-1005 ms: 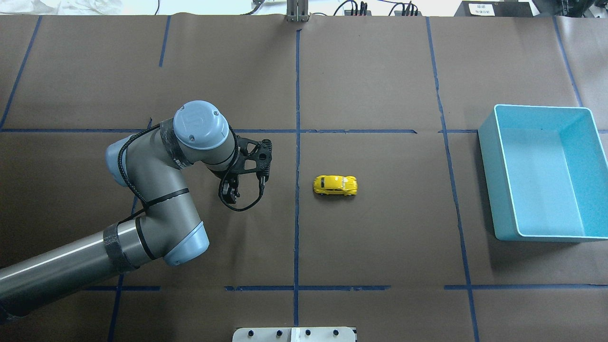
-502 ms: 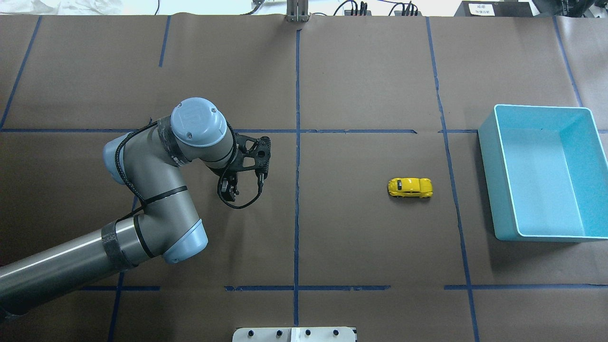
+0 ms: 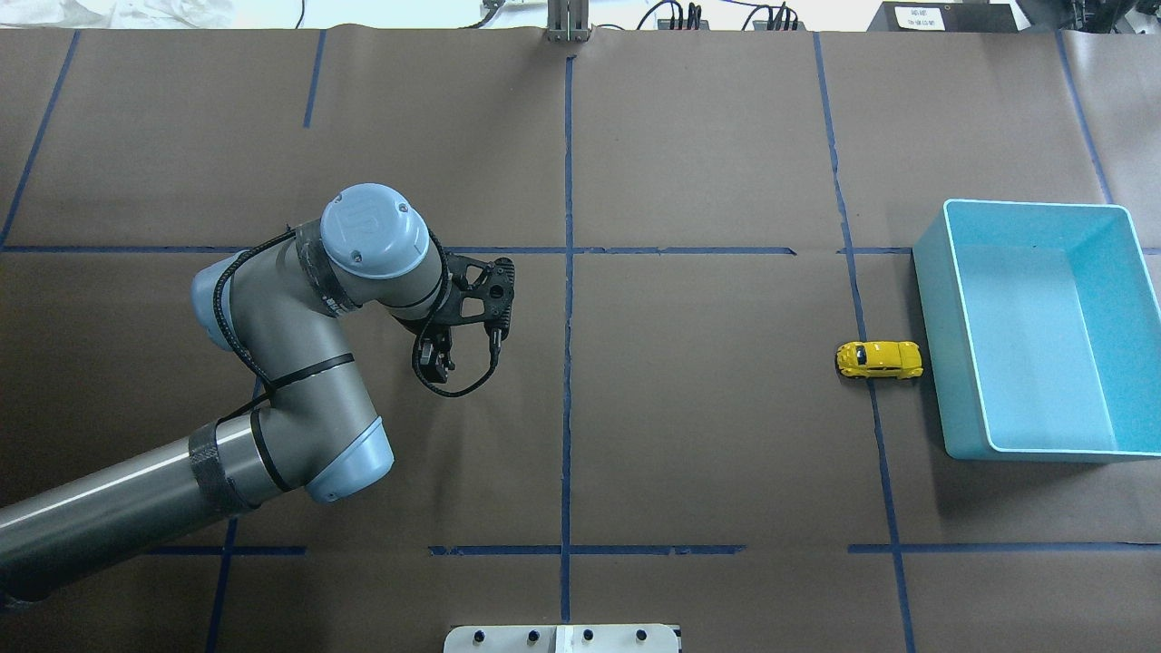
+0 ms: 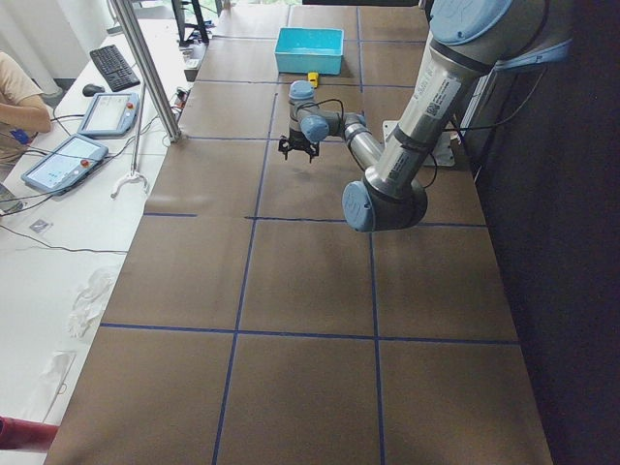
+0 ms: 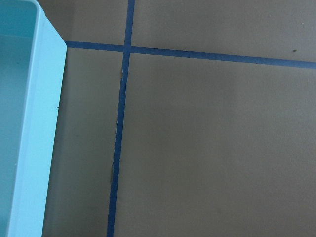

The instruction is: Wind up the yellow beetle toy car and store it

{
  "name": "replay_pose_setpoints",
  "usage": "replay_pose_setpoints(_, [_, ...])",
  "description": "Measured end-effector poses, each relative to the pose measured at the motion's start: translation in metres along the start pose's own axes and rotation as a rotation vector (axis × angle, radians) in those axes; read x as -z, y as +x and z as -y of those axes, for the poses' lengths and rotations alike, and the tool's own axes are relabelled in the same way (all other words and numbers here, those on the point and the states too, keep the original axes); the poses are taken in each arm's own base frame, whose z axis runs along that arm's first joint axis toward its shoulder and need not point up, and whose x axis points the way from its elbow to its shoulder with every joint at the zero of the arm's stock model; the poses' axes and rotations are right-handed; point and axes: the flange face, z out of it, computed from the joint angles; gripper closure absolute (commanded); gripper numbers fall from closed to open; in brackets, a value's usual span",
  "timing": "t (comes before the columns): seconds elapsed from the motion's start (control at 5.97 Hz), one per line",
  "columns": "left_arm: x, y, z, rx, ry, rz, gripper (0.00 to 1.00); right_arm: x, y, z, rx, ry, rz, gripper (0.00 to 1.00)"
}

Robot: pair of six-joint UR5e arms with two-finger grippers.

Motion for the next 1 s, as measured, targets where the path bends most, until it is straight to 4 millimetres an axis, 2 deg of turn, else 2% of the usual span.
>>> replay_pose_setpoints(0.17, [0.002, -0.001, -0.003, 0.001, 0.001, 0.003, 0.0, 0.021, -0.008, -0.009, -0.025, 0.013, 0.007, 0.0])
replay_pose_setpoints(0.33, [0.007, -0.002, -0.012, 0.009, 0.0, 0.009, 0.0, 0.035, -0.022, -0.008, -0.031, -0.001, 0.001, 0.0])
replay_pose_setpoints(0.5, [0.02, -0.014, -0.032, 0.034, -0.005, 0.028, 0.0, 0.037, -0.041, 0.008, 0.004, -0.022, -0.014, 0.0])
replay_pose_setpoints(0.67, [0.038, -0.035, -0.06, 0.077, -0.009, 0.046, 0.0, 0.043, -0.062, 0.024, 0.05, -0.02, -0.022, 0.0])
replay_pose_setpoints(0.84, [0.055, -0.059, -0.099, 0.135, -0.015, 0.054, 0.0, 0.052, -0.086, 0.036, 0.109, -0.002, -0.025, 0.0])
replay_pose_setpoints(1.0, [0.074, -0.086, -0.148, 0.209, -0.027, 0.069, 0.0, 0.069, -0.12, 0.051, 0.194, 0.035, -0.037, 0.0])
